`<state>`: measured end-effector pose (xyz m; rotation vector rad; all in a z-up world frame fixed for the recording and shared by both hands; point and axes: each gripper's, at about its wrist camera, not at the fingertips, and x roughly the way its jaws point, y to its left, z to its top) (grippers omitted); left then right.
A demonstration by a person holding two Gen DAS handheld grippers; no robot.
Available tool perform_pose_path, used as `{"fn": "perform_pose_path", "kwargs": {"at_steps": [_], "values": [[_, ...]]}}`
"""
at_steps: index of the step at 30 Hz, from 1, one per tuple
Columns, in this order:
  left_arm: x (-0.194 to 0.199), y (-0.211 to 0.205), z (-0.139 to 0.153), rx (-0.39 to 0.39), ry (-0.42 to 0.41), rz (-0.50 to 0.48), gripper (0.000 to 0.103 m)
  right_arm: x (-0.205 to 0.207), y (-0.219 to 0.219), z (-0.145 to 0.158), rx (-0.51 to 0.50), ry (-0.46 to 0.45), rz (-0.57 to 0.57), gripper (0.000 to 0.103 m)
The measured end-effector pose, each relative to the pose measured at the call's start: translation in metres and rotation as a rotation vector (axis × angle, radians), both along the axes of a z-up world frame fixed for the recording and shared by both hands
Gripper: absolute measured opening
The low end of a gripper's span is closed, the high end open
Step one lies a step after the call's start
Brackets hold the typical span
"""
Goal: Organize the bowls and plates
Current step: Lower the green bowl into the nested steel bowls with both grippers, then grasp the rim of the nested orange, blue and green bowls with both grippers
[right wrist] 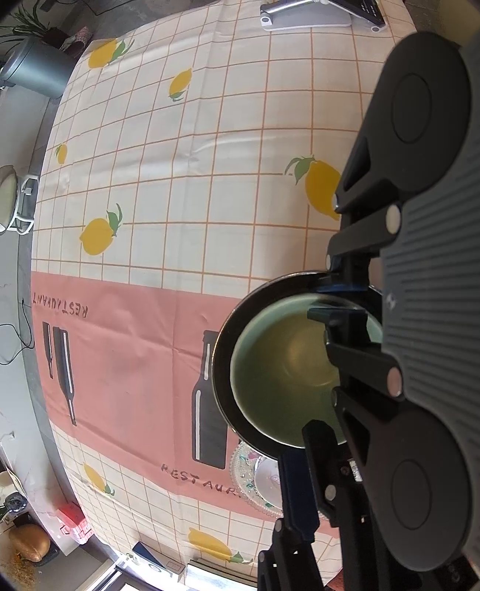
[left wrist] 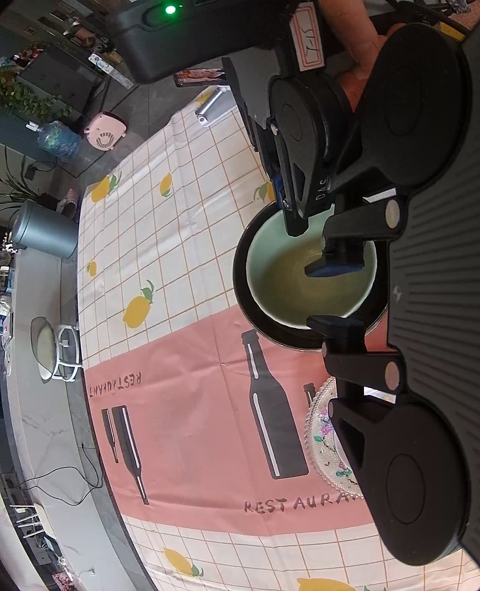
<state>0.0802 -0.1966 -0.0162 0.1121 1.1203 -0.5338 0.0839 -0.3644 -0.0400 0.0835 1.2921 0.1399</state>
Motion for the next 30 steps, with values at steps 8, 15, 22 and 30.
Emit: {"fn": "perform_pose_path", "kwargs": {"at_steps": [8,15,22,30], "values": [[0.001,0.019,0.009,-0.064,-0.055,0.052,0.044,-0.008,0.007,0.024,-0.003,-0.114,0.053,0.035],[0.004,0.039,0.009,-0.142,-0.079,0.106,0.068,-0.017,0.001,0.042,-0.004,-0.224,0.028,0.059],[0.003,0.063,-0.014,-0.246,-0.031,0.248,0.074,-0.03,-0.018,0.021,0.127,-0.221,-0.138,0.066],[-0.01,0.08,-0.048,-0.367,0.005,0.4,0.075,-0.043,-0.026,-0.014,0.232,-0.205,-0.291,0.066]]}}
